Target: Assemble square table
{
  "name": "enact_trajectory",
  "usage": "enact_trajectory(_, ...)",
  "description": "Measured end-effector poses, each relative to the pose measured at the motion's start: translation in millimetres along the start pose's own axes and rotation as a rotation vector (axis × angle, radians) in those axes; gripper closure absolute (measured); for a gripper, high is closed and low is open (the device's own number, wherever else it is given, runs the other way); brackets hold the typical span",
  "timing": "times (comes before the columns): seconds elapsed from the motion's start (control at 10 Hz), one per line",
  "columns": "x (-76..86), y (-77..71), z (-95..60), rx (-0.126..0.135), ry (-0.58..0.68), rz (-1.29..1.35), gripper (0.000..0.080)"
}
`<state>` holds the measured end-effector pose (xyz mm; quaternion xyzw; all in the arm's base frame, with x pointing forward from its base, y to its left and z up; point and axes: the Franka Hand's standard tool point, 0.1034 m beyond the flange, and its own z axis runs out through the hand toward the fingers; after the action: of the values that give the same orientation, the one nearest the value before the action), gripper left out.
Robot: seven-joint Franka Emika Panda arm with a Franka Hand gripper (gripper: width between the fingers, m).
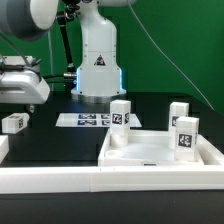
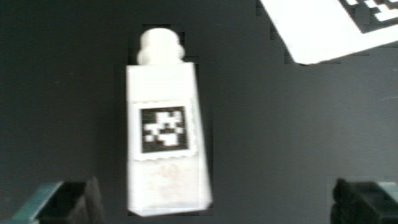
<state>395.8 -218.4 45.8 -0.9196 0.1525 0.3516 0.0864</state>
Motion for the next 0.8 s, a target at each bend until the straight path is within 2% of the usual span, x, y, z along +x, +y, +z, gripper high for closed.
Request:
enact_trajectory(0.2,-0.2,10.6,9.3,0.007,-0.017,0.021,0.0151)
enact_trajectory(0.5,-0.5,11.7,12.4,0.008,-0.031,0.024,0.0151)
enact_trajectory(0.8,-0.9,18.6,21.5,0.004,-0.147,0.042,0.0151)
